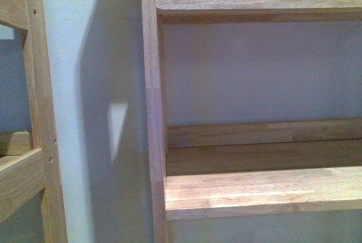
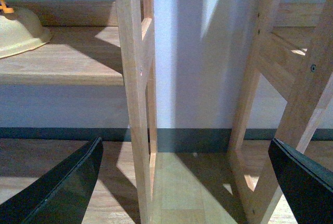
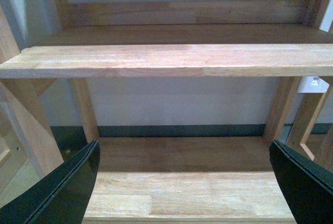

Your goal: Put away toys

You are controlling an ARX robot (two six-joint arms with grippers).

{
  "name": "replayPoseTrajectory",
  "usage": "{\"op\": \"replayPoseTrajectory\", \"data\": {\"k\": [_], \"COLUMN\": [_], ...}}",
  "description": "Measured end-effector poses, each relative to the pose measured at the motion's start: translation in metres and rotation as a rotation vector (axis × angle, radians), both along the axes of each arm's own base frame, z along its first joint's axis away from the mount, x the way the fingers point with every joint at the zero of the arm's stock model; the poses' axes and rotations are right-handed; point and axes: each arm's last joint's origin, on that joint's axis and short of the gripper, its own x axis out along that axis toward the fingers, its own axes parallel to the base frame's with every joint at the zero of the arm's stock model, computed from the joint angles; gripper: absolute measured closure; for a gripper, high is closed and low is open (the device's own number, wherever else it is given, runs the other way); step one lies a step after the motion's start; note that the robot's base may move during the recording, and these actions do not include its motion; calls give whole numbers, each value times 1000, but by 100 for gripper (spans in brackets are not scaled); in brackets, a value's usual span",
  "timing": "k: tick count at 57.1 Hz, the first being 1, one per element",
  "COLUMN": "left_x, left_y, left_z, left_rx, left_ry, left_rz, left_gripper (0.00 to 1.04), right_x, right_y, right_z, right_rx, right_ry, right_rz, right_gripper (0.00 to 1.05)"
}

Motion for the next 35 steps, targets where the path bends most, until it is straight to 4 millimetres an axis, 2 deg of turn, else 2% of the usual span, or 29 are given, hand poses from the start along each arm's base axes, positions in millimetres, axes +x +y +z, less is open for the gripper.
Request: {"op": "replayPoseTrajectory", "data": {"k": [35], "left_x": [0], "left_y": [0], "left_z": [0], "left_rx": [0], "left_ry": [0], "left_rz": [0], "left_gripper": [6], "right_x": [0], "right_y": [0], "right_z": [0], "right_rx": [0], "right_ry": [0], "right_rz": [0], "right_gripper": [7]}}
